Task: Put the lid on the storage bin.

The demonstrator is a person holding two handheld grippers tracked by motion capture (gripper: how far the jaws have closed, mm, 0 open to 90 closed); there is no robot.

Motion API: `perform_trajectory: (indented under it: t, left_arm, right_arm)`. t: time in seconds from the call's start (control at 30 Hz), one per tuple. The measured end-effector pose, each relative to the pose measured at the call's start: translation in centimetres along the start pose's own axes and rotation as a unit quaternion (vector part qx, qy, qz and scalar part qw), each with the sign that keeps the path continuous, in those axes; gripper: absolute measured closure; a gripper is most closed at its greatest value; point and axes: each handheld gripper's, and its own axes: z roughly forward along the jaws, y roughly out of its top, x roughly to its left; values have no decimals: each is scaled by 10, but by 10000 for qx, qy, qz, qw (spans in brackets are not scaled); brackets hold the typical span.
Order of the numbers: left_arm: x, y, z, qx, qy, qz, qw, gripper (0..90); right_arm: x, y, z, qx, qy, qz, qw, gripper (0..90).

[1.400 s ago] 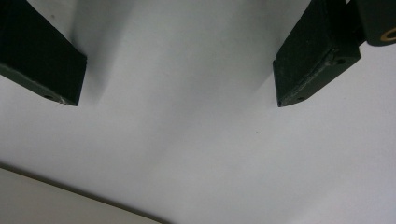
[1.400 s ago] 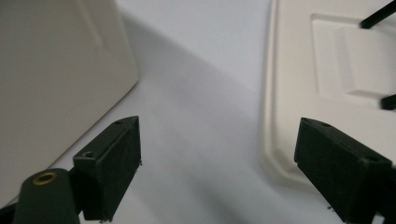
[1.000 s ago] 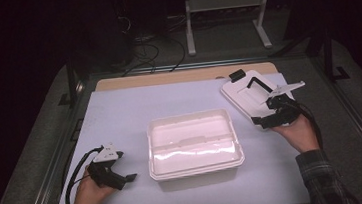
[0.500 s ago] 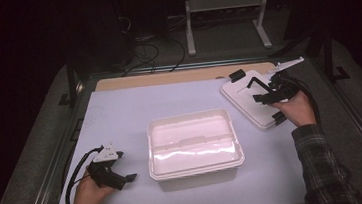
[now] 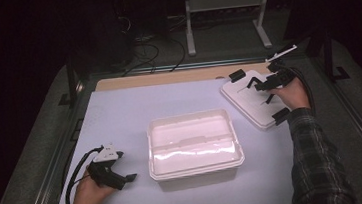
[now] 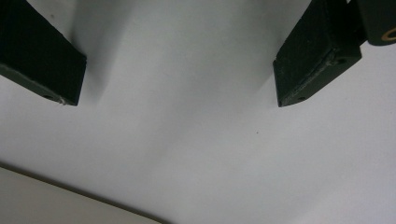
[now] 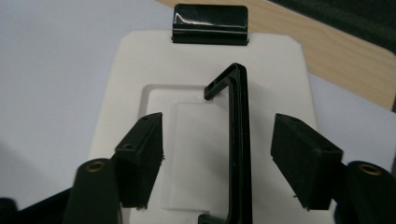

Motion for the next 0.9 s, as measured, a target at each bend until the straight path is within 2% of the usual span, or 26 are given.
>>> perform_trajectory:
  t: [0.17,0.23,0.3,0.47,0.57,0.7,0.77,0.83,0.9]
  left_arm:
    - [0,0,0,3,-1,4,10000,15]
    - [0,0,0,2,-3,4,10000,14]
    - [0,0,0,0,-4,0,10000,15]
    - [0,0,0,0,-6,-1,10000,14]
    - [0,0,0,-1,-6,-4,10000,15]
    - [0,0,0,-1,-4,-2,10000,15]
    - [0,0,0,-1,-7,-5,10000,15]
    - [0,0,0,-1,-7,-6,10000,15]
    - [0,0,0,-1,-8,-6,10000,14]
  right_arm:
    - [-8,1,17,236,2,91,9997,438]
    - [-10,2,21,273,19,115,9996,505]
    - [-10,3,25,447,-92,93,9989,553]
    - [-14,0,26,502,-106,154,9986,714]
    - [-12,1,24,509,-67,77,9987,790]
    - [-8,3,22,464,-16,-28,9989,817]
    - [-6,4,20,458,-23,-105,9989,837]
    - [-3,5,18,504,-154,-214,9984,839]
    - [-2,6,14,475,-98,-223,9986,841]
